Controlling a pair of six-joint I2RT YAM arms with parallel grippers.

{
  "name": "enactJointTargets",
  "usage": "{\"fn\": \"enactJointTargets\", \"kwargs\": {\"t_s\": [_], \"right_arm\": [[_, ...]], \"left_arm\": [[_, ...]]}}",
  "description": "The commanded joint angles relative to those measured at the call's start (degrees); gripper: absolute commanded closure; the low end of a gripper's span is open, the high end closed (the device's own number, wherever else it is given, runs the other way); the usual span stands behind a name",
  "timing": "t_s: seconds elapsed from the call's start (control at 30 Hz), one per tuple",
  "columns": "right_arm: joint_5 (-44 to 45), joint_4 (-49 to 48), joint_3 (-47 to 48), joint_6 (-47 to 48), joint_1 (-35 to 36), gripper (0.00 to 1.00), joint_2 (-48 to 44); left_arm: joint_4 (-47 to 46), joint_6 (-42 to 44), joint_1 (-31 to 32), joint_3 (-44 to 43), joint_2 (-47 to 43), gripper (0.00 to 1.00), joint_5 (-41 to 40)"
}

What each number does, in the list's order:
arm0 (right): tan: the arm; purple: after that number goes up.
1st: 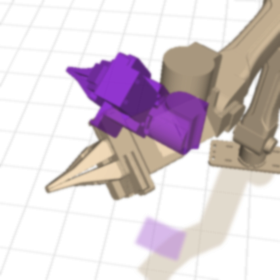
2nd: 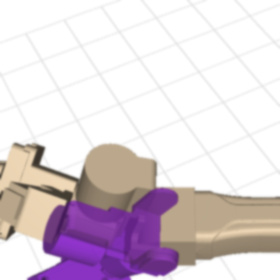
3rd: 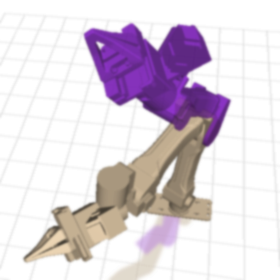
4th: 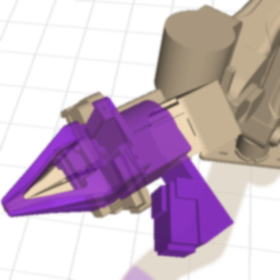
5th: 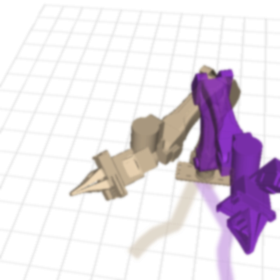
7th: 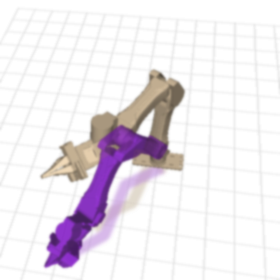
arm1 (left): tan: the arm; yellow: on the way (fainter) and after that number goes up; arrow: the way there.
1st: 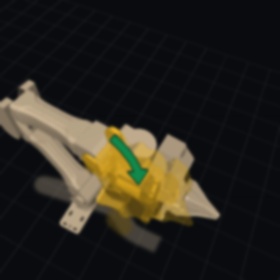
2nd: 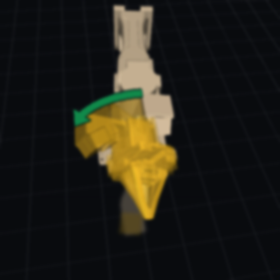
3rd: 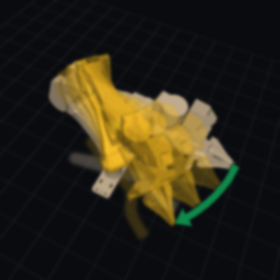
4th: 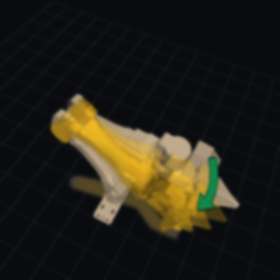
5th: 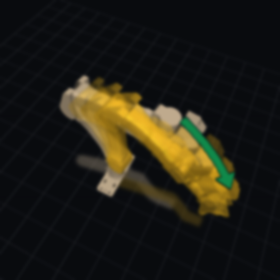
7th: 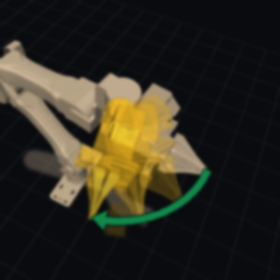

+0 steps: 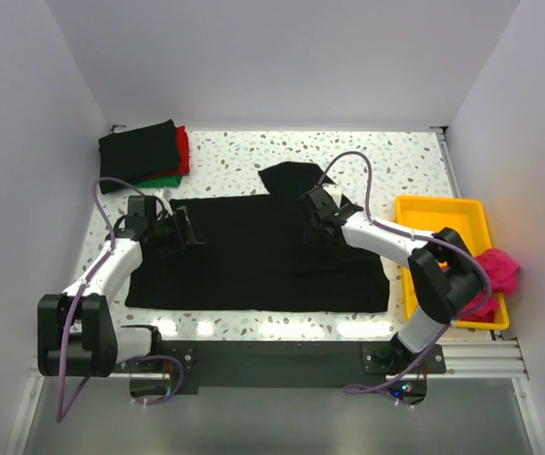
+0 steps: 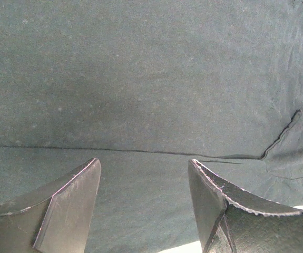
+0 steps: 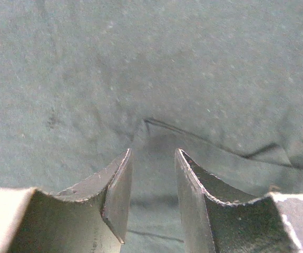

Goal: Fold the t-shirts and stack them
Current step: Fold the tshirt

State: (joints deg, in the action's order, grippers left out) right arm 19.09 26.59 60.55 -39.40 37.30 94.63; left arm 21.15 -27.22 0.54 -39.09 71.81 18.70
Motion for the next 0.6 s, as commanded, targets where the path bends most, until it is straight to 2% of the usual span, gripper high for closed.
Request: {"fn": "enactJointTargets", "kwargs": {"t_s": [0.0, 0.57], "right_arm": [[3.2, -1.0, 2.6, -0.4, 0.5, 0.59, 2.4], [3.8, -2.4, 3.2, -0.9, 1.1, 0.61, 5.7]], "left_arm": [[-1.8, 1.4, 0.3, -0.2, -0.9, 0.28, 1.1], [-1.9, 1.5, 0.3, 0.0, -0.7, 0.28, 1.4]]}}
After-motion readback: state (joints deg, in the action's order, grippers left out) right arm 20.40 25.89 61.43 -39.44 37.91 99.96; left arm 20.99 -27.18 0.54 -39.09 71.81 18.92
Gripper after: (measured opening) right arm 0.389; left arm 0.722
